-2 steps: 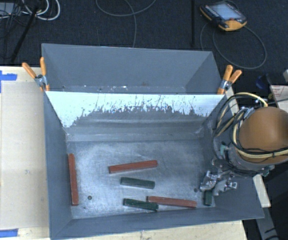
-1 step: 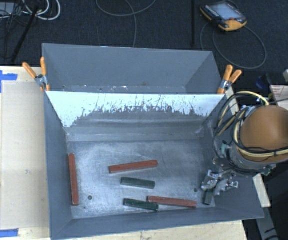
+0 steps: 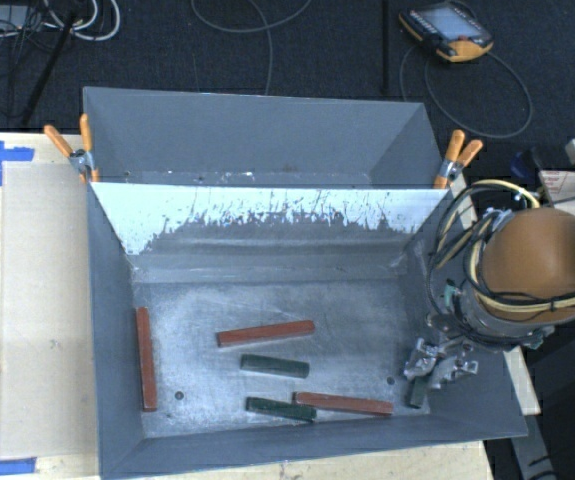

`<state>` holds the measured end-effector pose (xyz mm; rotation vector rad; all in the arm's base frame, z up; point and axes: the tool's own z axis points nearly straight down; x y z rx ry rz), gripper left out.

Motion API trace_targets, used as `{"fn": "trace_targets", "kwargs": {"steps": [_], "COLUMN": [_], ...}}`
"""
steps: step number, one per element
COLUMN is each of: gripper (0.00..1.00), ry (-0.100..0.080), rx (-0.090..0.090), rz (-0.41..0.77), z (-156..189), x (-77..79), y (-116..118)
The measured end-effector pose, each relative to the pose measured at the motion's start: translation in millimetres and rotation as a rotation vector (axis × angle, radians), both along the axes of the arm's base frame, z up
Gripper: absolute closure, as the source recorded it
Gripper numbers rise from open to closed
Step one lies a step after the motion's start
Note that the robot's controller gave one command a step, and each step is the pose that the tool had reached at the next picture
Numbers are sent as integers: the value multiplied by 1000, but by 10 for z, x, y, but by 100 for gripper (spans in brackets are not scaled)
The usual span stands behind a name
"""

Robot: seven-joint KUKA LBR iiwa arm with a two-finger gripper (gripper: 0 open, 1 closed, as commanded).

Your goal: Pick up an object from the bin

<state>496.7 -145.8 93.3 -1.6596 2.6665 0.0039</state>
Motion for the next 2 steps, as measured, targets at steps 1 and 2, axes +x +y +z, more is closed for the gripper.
{"fn": "trace_targets", "kwargs": {"steps": [1,2], "gripper": [100,100], "ry": [1,1], "rx": [0,0], "rz": [0,-1], "z": [47,117], "x": [-2,-4], "y": [4,6]}}
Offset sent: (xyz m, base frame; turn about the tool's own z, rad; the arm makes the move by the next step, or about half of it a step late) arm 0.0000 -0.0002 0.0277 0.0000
